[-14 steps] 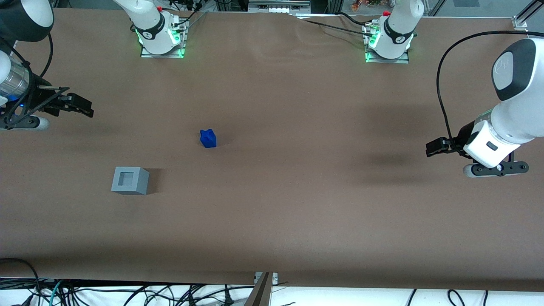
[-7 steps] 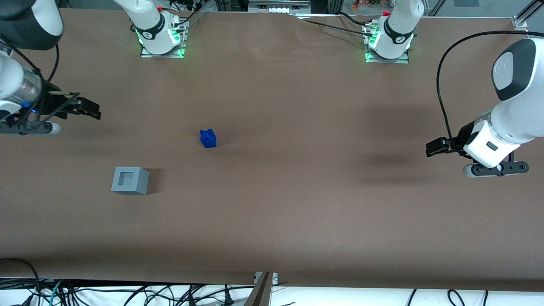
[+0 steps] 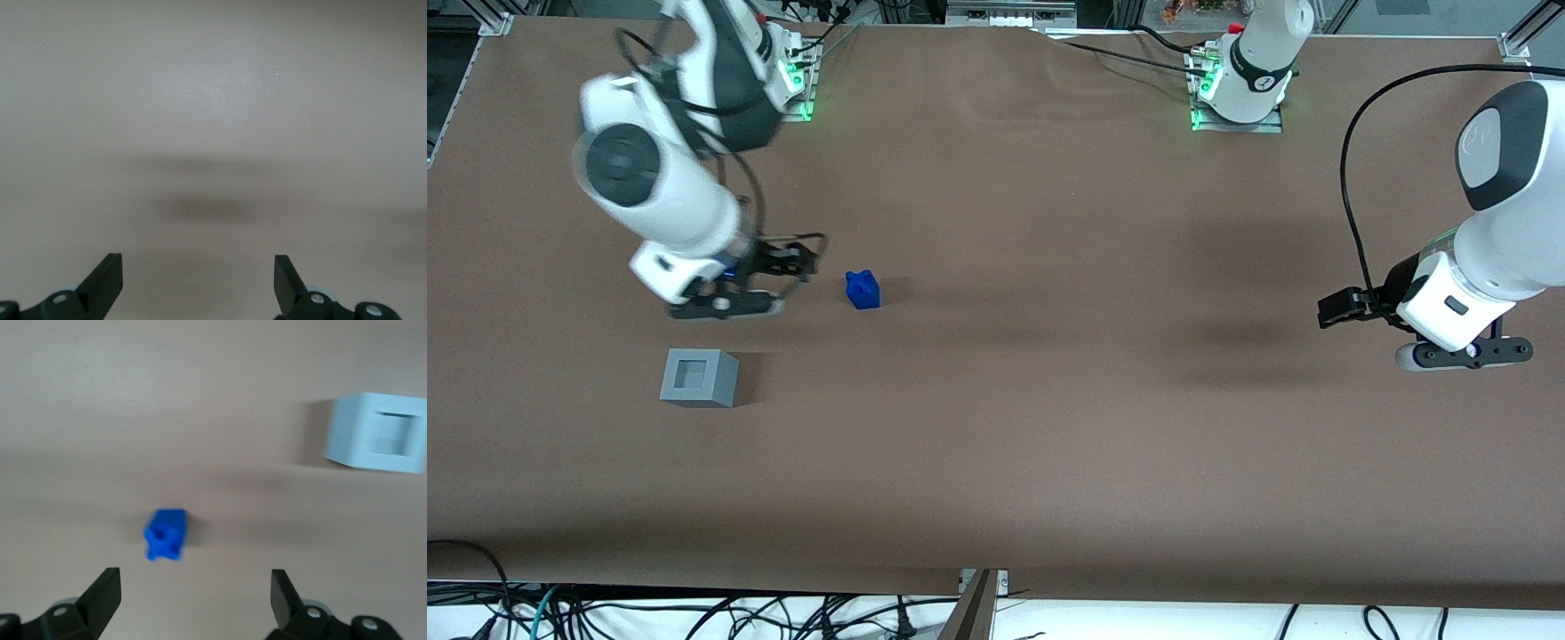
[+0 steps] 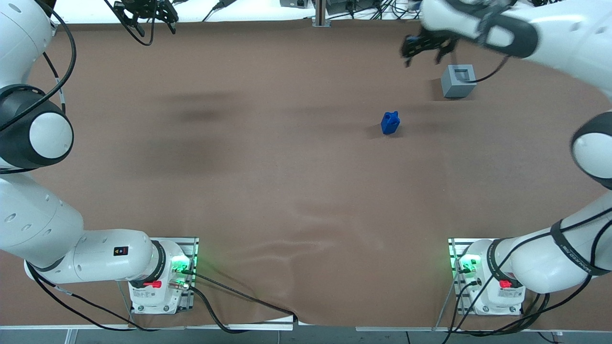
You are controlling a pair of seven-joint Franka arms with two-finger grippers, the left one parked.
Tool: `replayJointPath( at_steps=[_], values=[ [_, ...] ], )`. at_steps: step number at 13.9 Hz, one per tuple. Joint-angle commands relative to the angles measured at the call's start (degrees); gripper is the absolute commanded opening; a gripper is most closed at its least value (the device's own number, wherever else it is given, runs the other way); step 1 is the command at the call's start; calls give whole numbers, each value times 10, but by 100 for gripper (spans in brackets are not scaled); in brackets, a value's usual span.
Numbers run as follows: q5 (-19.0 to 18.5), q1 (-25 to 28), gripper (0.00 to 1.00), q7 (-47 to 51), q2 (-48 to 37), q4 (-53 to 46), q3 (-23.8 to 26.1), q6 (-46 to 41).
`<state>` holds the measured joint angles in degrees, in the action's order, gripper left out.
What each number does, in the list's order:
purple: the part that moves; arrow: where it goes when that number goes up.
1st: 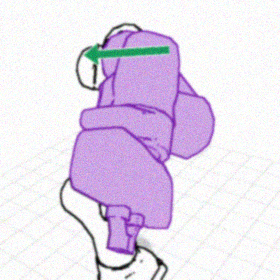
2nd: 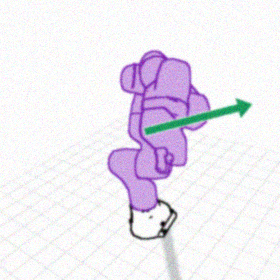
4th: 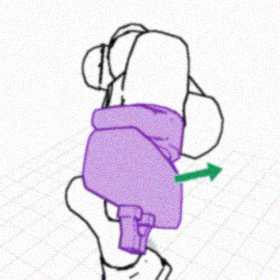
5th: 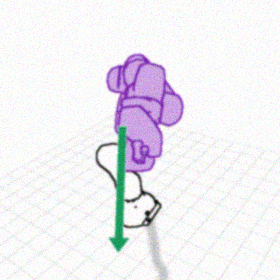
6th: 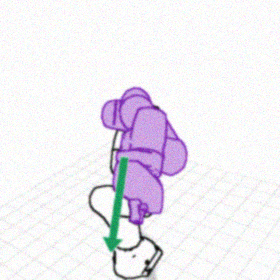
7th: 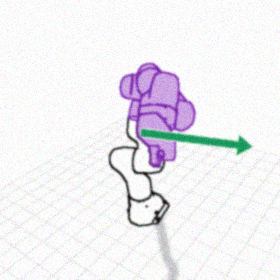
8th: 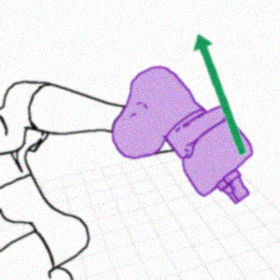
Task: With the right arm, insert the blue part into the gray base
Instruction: 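Move the open right gripper over the blue part and grasp it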
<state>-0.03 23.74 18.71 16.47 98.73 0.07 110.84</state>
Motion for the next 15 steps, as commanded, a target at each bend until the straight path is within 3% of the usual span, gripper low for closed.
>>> replayJointPath(
  at_steps=[1, 3, 7, 12, 13, 15],
  values=[
    [9, 15, 99, 15, 37, 44, -1, 107],
    [16, 19, 99, 19, 40, 133, 13, 237],
    [11, 25, 99, 11, 43, 196, 15, 249],
    [11, 44, 99, 12, 66, 205, 16, 262],
    [7, 44, 90, 11, 67, 205, 16, 263],
    [6, 43, 31, 10, 67, 205, 15, 263]
  ],
)
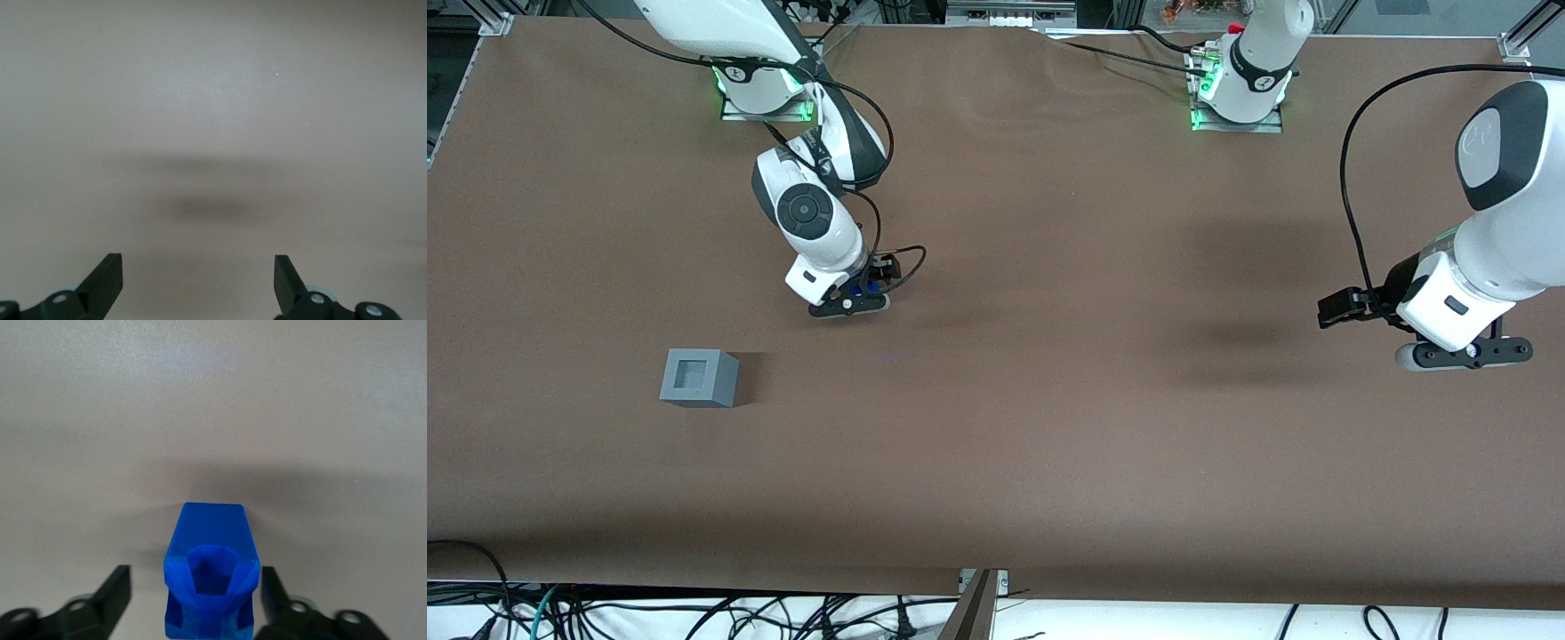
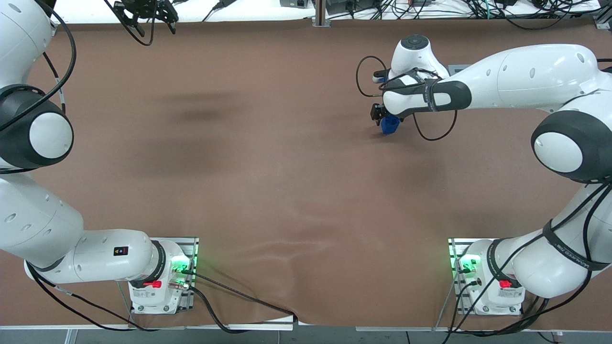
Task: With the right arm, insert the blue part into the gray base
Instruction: 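Carry the blue part with the right gripper over the gray base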
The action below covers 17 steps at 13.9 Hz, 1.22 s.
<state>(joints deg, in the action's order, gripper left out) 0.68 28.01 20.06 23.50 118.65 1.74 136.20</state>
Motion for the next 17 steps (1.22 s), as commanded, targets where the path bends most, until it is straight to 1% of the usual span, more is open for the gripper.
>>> replayJointPath(
  at_steps=[1, 2, 4, 5, 6, 7, 9, 10, 12, 14, 15, 17],
  values=[
    [-1, 0, 10, -5, -2, 7, -2, 8],
    [-1, 0, 5, -6, -4, 6, -2, 7],
    [0, 0, 5, -4, -18, -8, -4, 0],
    [0, -2, 5, -10, -32, -21, -10, -29],
    [0, -2, 5, -19, -43, -44, -28, -70],
    [0, -2, 5, -37, -52, -70, -50, -112],
    [2, -2, 5, -71, -57, -115, -114, -172],
    [4, -4, 5, -91, -57, -127, -144, -187],
    [12, -15, 5, -142, -50, -156, -199, -189],
    [13, -58, 5, -186, -29, -203, -201, -199],
    [19, -72, 5, -208, -11, -229, -200, -209],
    [62, -98, 5, -233, 35, -291, -201, -229]
  ],
)
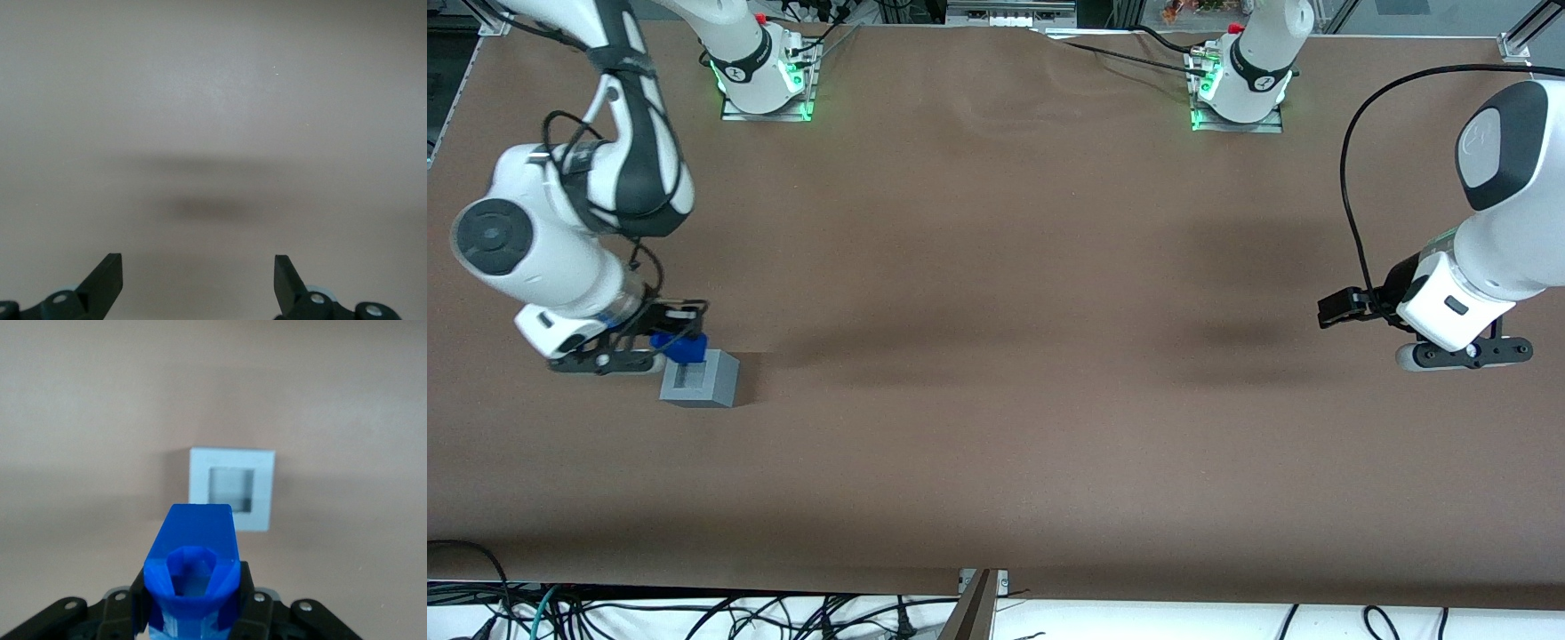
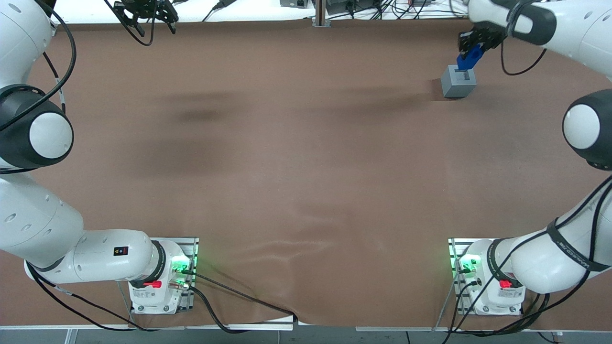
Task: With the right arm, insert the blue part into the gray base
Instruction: 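Carry the blue part with the right gripper over the gray base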
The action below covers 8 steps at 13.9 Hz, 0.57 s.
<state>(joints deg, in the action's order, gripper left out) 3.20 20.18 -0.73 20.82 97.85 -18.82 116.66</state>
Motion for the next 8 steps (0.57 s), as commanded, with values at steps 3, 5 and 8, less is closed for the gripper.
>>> replayJointPath(
  at_steps=[3, 5, 8],
  values=[
    [60, -42, 5, -41, 127, -149, 5, -63],
    [59, -47, 5, -73, 135, -149, 5, -64],
    [59, -47, 5, -91, 141, -138, 5, -75]
  ],
)
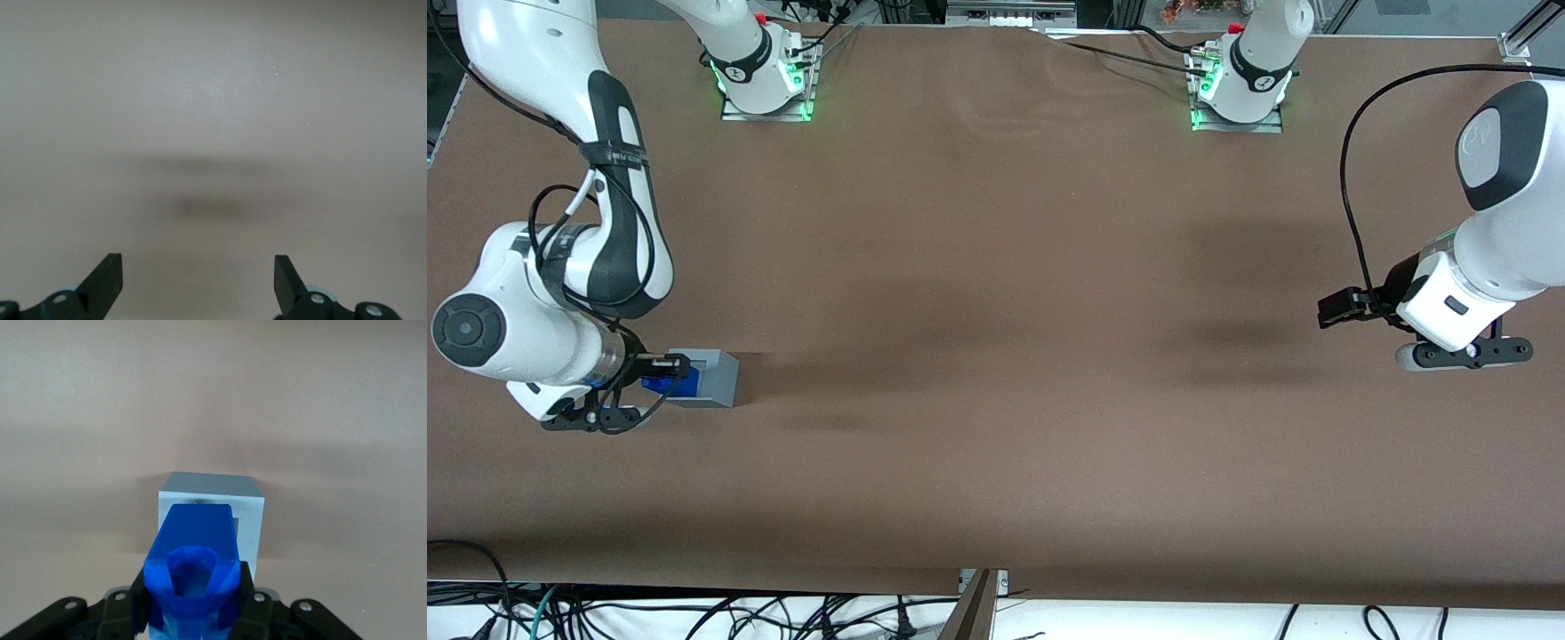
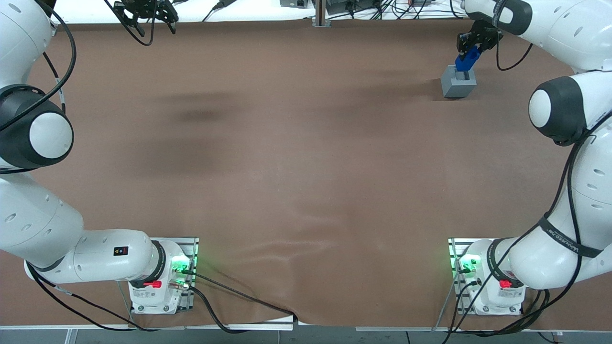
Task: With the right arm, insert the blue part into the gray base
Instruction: 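Lower the blue part into the gray base's socket and press down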
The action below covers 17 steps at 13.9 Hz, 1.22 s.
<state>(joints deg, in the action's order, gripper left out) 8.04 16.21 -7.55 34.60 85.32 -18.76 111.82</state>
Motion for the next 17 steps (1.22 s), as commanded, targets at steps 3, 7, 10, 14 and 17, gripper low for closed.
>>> replayJointPath(
  at_steps=[3, 7, 10, 14, 17],
  values=[
    [10, -9, 5, -66, 2, 2, 5, -30],
    [11, -10, 5, -66, 1, 11, 4, -39],
    [11, -16, 5, -57, 2, 7, 4, -32],
    [12, -17, 5, -55, 4, 5, 4, -27],
    [12, -17, 5, -54, 4, 5, 4, -27]
  ],
)
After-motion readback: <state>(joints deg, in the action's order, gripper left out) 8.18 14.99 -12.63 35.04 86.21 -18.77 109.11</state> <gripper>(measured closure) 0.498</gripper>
